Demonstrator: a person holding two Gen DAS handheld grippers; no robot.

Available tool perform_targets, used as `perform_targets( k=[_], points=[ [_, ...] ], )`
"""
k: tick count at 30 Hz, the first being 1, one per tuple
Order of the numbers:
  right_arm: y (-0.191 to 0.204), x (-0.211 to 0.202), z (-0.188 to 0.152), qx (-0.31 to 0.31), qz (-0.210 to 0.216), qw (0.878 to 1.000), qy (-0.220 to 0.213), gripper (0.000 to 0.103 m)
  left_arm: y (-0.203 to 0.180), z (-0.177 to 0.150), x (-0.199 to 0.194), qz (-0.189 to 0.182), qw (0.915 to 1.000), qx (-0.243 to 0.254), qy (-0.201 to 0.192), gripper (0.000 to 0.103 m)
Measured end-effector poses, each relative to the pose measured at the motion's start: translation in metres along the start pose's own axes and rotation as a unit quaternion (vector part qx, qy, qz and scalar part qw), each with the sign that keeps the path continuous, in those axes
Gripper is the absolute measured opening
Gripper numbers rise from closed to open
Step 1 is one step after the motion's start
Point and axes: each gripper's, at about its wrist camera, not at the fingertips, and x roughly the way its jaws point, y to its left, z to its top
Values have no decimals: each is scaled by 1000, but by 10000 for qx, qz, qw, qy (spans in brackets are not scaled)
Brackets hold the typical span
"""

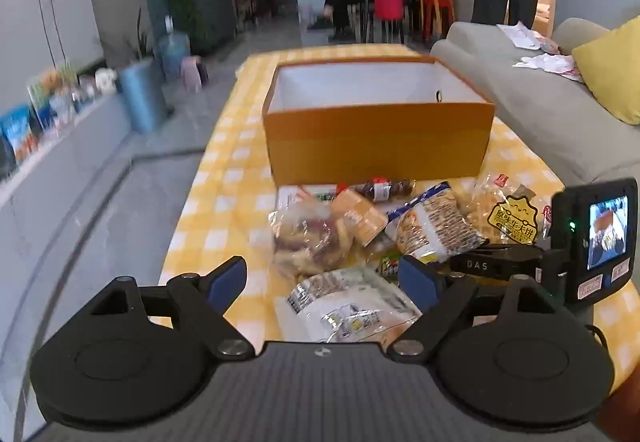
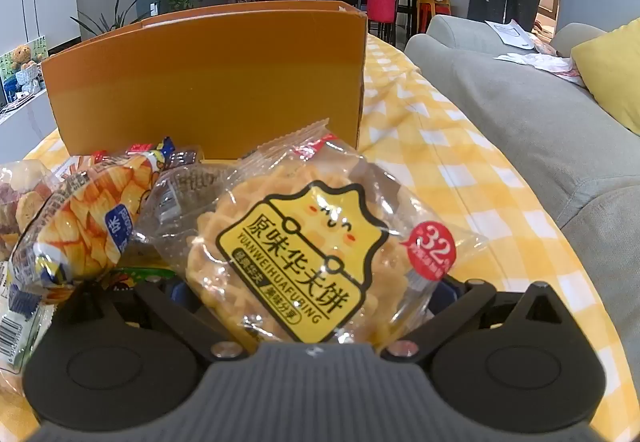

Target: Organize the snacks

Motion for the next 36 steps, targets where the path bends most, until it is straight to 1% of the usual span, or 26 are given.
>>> perform_targets(
  k=[1,2,4,5,7,8,9,11,15,19,20,22,24,25,26,28,30,33,35,36],
  points=[
    [0,0,0,1,1,10000,0,100,-3,-2,-2,-12,10000,-53,-23,100],
    [0,0,0,1,1,10000,-1,100,-4,-5,-9,51,9998,-128,-127,100],
    [0,0,0,1,1,10000,-1,100,-23,-11,-19,182,9997,-9,-159,100],
    [0,0,0,1,1,10000,-1,100,-18,-7,-10,89,9999,-106,32,100],
    [0,0,0,0,0,10000,-1,100,20,14,9,-248,9982,-382,380,100],
    [0,0,0,0,0,10000,-1,100,22,17,13,-268,9978,-377,472,100],
    [0,0,0,0,0,10000,-1,100,22,19,18,-145,9984,-223,508,100],
    [0,0,0,1,1,10000,0,100,22,18,23,-72,9980,-215,595,100],
    [0,0,0,-1,-1,10000,0,100,21,15,31,-22,9970,-212,746,99],
    [0,-1,-1,-19,-1,10000,12,100,18,15,34,-33,9966,-217,789,99],
    [0,-3,0,-14,5,10000,80,100,17,16,34,-46,9966,-223,798,99],
    [1,-7,6,-15,3,9989,462,100,18,17,35,-66,9963,-252,815,99],
    [3,-13,11,-119,126,9963,840,95,19,17,35,-68,9962,-265,829,99],
    [1,-15,15,-127,165,9948,1001,88,18,17,36,-68,9960,-270,845,99],
    [-1,-19,17,-81,170,9931,1154,84,18,17,36,-81,9958,-282,866,99],
    [-5,-33,19,-37,237,9894,1429,82,18,16,36,-97,9956,-295,882,99],
    [-6,-53,21,-193,364,9877,1510,81,19,14,36,-75,9955,-295,895,99],
    [-3,-90,24,-460,455,9886,1356,80,22,11,37,-24,9951,-322,939,99],
    [2,-118,27,-579,346,9916,1107,80,22,10,37,-1,9947,-337,976,99],
    [3,-131,30,-606,291,9937,902,80,21,10,37,1,9946,-342,983,99]
  ],
)
